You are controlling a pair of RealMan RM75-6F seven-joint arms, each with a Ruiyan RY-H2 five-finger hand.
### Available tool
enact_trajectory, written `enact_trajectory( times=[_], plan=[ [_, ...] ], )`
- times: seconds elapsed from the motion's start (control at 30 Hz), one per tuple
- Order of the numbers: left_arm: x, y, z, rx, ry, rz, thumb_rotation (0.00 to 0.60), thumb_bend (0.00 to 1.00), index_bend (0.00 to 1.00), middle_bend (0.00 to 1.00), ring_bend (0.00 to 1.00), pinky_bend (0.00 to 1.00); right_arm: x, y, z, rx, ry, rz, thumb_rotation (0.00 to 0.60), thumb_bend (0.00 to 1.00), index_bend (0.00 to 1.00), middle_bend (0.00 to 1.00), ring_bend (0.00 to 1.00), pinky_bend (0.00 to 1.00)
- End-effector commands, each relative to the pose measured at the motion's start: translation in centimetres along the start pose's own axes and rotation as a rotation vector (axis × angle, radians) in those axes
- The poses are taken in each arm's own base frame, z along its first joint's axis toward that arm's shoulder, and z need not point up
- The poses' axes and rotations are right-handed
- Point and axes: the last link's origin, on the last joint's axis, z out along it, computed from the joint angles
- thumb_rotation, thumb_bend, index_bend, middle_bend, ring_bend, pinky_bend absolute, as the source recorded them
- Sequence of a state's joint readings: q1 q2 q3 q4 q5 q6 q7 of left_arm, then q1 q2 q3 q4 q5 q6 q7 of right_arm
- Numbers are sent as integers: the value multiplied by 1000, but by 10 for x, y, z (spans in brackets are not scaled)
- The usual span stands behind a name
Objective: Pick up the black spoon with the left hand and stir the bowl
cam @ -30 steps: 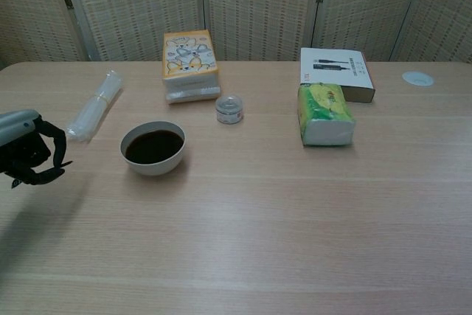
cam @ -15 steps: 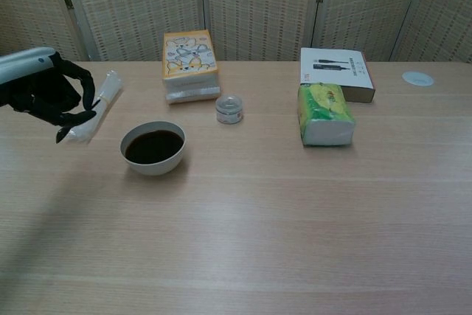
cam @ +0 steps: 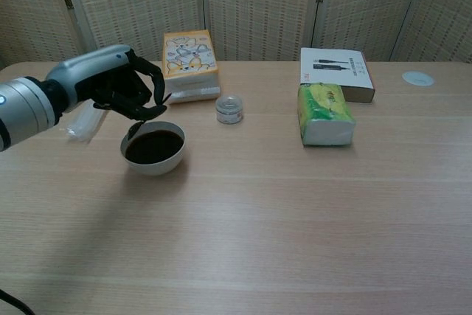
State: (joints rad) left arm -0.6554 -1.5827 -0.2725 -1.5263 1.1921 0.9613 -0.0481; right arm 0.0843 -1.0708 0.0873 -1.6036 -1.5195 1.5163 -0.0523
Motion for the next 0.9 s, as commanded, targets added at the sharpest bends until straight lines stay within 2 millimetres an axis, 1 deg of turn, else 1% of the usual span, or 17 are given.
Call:
enact_trajectory(
  times=[0.03, 0.23, 0.43, 0.7, 0.9],
  plan=[
    [-16, 3, 12, 11, -16, 22, 600, 472, 661, 952, 929, 1000, 0, 0, 0, 1, -1, 0, 600, 256, 174, 229, 268, 238],
    [-32, 3, 26, 43, -9, 36, 600, 472, 662, 952, 929, 1000, 0, -1, -2, 1, -2, 1, 600, 257, 174, 229, 268, 238],
    [-43, -2, 39, 86, -8, 34, 600, 472, 661, 952, 929, 1000, 1, 0, -3, -3, 1, 3, 600, 257, 174, 229, 268, 238],
    [-50, -10, 50, 133, -1, 50, 600, 472, 661, 952, 929, 1000, 1, 1, -3, -5, 4, 3, 600, 257, 174, 229, 270, 238],
    [-47, -21, 55, 164, 20, 86, 600, 472, 662, 952, 929, 1000, 0, 2, -3, -5, 4, 2, 600, 257, 174, 229, 271, 238]
  ],
)
